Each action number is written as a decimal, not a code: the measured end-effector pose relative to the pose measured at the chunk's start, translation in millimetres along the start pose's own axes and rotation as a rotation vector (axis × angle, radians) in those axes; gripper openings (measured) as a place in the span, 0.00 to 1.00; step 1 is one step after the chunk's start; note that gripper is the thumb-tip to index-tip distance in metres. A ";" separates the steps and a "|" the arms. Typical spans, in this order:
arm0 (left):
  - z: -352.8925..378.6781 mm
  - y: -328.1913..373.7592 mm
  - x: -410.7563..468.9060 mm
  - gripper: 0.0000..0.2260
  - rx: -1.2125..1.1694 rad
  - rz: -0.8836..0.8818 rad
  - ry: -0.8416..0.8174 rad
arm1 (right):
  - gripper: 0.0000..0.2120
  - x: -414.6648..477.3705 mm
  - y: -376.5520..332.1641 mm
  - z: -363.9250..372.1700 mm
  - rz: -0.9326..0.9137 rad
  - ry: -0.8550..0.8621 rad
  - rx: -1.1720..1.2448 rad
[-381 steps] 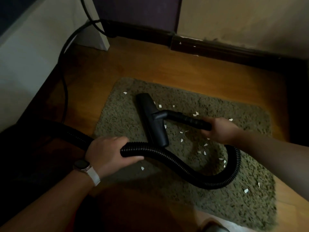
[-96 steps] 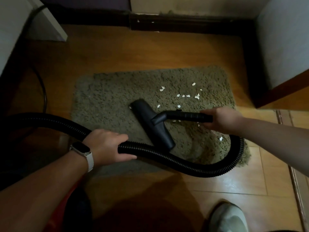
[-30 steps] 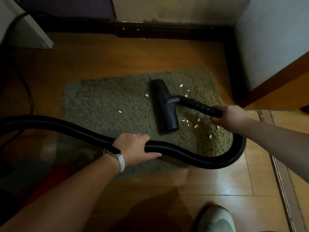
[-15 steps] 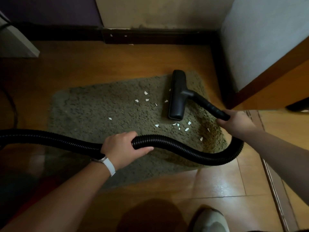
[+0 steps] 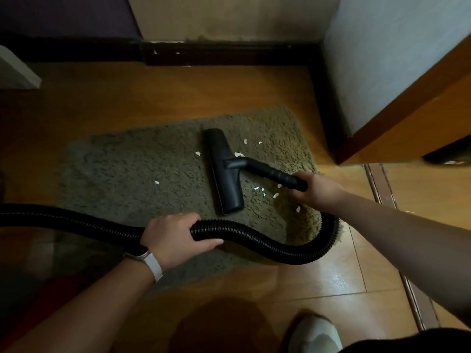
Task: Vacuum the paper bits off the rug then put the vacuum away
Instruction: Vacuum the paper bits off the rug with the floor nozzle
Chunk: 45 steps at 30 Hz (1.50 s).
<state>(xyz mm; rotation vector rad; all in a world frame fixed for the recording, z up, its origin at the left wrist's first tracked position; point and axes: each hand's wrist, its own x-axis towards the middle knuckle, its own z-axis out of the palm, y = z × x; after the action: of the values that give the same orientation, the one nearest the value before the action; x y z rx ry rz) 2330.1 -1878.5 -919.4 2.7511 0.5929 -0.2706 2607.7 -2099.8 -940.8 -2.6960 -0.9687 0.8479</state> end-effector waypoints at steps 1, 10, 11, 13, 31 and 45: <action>0.1 -0.6 -0.5 0.34 -0.002 0.002 -0.007 | 0.10 -0.4 1.4 1.9 0.001 -0.001 0.004; 0.7 1.2 -0.9 0.34 -0.025 0.018 -0.002 | 0.09 -7.2 34.6 -6.1 0.070 0.114 0.091; 0.1 2.9 0.0 0.34 -0.022 0.029 0.004 | 0.08 -8.8 39.3 -7.9 0.084 0.125 0.109; -1.1 6.5 1.5 0.33 -0.017 0.052 0.008 | 0.07 -10.4 48.6 -10.4 0.104 0.157 0.136; -2.8 4.2 -2.8 0.33 0.013 -0.003 -0.090 | 0.20 7.0 5.8 -8.5 -0.036 0.185 -0.171; -5.0 7.7 3.7 0.33 -0.039 0.002 -0.029 | 0.13 -0.3 37.2 -26.5 0.115 0.374 -0.241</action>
<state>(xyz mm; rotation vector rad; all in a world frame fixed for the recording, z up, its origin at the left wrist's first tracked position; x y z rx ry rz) 2337.3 -1882.1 -913.6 2.7055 0.5813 -0.2946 2642.4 -2127.8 -930.6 -2.9826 -0.8836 0.2320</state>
